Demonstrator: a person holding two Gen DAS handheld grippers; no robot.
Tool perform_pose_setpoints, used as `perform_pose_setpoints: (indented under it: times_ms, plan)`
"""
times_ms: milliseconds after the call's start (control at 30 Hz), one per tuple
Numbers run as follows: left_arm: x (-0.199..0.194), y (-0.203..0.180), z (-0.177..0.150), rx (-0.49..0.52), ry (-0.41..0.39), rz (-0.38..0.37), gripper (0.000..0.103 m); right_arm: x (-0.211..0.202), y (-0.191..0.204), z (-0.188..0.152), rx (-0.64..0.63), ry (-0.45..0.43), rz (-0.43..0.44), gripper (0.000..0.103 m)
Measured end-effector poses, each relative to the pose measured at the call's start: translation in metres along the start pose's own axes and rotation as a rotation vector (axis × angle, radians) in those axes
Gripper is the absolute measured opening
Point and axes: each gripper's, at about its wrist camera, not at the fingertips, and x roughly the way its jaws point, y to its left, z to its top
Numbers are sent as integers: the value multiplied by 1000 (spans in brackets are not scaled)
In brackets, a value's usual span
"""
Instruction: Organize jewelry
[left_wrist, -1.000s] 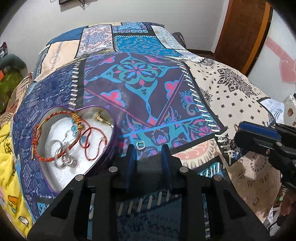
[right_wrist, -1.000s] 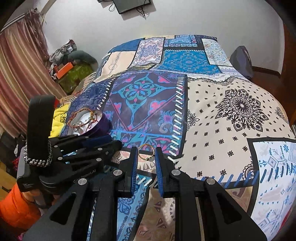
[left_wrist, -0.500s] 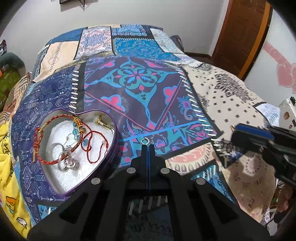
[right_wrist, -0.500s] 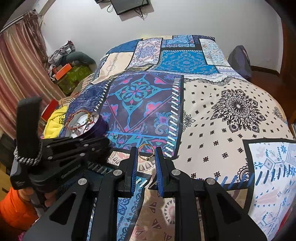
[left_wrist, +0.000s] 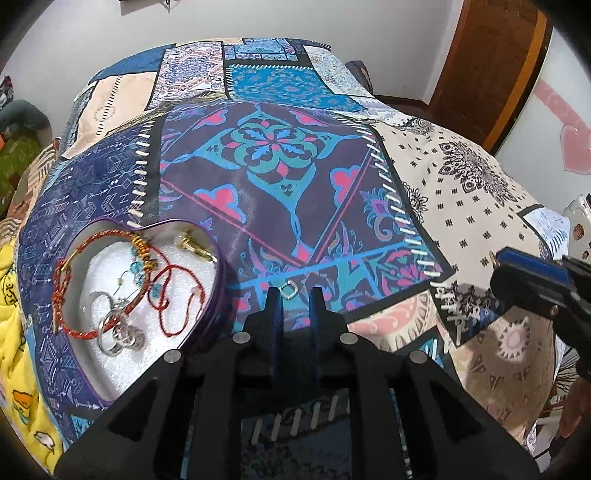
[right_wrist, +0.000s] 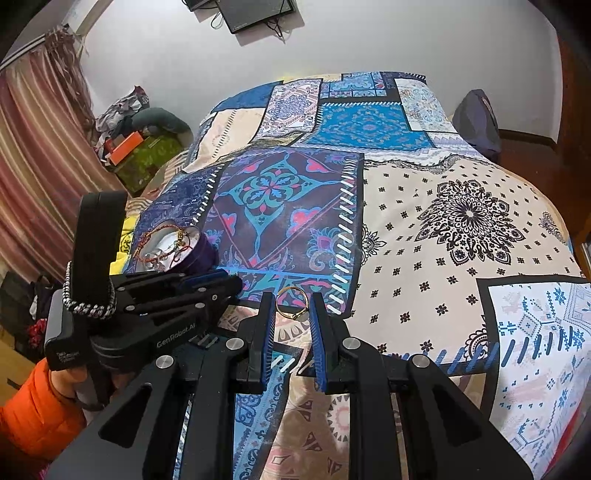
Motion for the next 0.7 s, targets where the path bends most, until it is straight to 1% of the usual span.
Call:
perform_pose_setpoints:
  times_ms: [167,233,333,433,533,700]
  plan:
    - [7,-3,4,12,0,1,14,1,-1,0,1,-1,3,17]
    - [8,-2,5,5,-1,0,8,1,-1,0,-2,2,3,17]
    - [9,-2,6,3,-7,5,8,2,-1,0,-3,5,7,17]
    - [8,-6,6,22,-16,14,8,2,0,1,-5,4,7,17]
    - [-1,-9,3,32,-37,0,8,1,2,3,-12,0,7,17]
    - [-34,-9,-4,46,-109,7,8,-2,11,11,-34,-20,13,17]
